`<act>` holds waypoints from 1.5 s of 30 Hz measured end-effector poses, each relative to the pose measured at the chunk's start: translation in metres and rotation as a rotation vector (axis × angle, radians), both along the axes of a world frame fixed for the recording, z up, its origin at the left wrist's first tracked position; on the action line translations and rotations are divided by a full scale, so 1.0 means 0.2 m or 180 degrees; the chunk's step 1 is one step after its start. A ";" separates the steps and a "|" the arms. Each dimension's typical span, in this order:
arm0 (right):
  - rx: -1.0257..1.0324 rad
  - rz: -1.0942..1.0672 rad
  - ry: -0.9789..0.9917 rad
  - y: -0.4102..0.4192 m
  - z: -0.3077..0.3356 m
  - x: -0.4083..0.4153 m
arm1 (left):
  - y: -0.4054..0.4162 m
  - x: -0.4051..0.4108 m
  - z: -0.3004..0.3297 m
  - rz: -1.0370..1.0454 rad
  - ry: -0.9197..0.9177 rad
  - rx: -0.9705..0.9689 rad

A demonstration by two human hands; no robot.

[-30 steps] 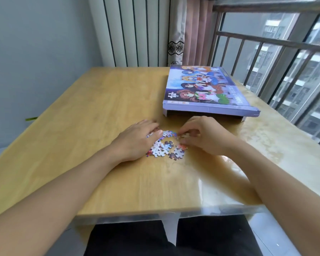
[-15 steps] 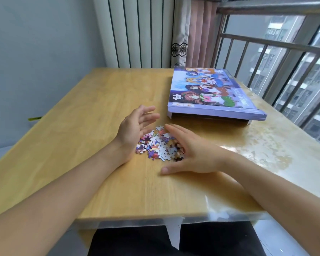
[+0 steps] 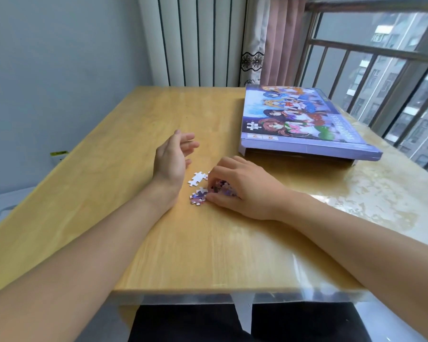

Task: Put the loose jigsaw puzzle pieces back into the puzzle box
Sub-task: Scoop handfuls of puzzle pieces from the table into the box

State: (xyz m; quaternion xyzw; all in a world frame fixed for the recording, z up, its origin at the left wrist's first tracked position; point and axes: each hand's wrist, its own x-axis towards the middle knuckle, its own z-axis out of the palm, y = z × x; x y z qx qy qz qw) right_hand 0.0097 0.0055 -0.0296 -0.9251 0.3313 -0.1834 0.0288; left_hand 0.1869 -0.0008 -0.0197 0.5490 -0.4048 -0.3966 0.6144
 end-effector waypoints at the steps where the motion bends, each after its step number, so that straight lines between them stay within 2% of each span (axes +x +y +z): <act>1: -0.0050 -0.0009 -0.0022 0.00 0.00 0.00 | 0.00 0.00 0.00 -0.0023 -0.0017 0.0007; 5: 0.0026 -0.0098 -0.0161 0.00 0.01 0.00 | 0.02 -0.01 0.00 -0.0151 -0.0249 -0.0013; 8: -0.0084 -0.0390 0.0162 0.03 0.01 -0.03 | 0.03 -0.02 -0.02 -0.0231 -0.0580 -0.0129; 11: 0.0114 -0.0650 0.0400 0.06 0.01 -0.04 | 0.04 -0.03 -0.02 -0.0252 -0.0832 -0.0113; 19: 0.0029 -0.0110 -0.0057 0.05 -0.02 -0.03 | 0.06 -0.05 -0.02 -0.0507 -0.0920 0.0082; 26: -0.0063 -0.0042 -0.0270 0.06 -0.02 -0.03 | 0.08 -0.10 -0.05 -0.0624 -0.0785 -0.0101; 32: 0.0120 -0.0054 -0.0904 0.03 -0.01 -0.07 | 0.09 -0.10 -0.04 -0.0605 -0.0830 -0.0246; 35: 0.0190 -0.0282 -0.1198 -0.01 -0.01 -0.09 | 0.11 -0.11 0.01 -0.0571 -0.0413 -0.0249; 39: 0.0267 -0.0683 -0.1471 -0.04 0.03 -0.10 | 0.10 -0.12 0.10 -0.0632 0.0684 0.0275; 41: 0.0674 -0.0937 -0.1927 -0.07 0.07 -0.08 | 0.08 -0.13 0.15 -0.0683 0.1116 0.0618; 45: 0.1913 -0.1136 -0.3380 -0.14 0.22 0.00 | 0.05 -0.22 0.20 -0.0740 0.1969 0.1117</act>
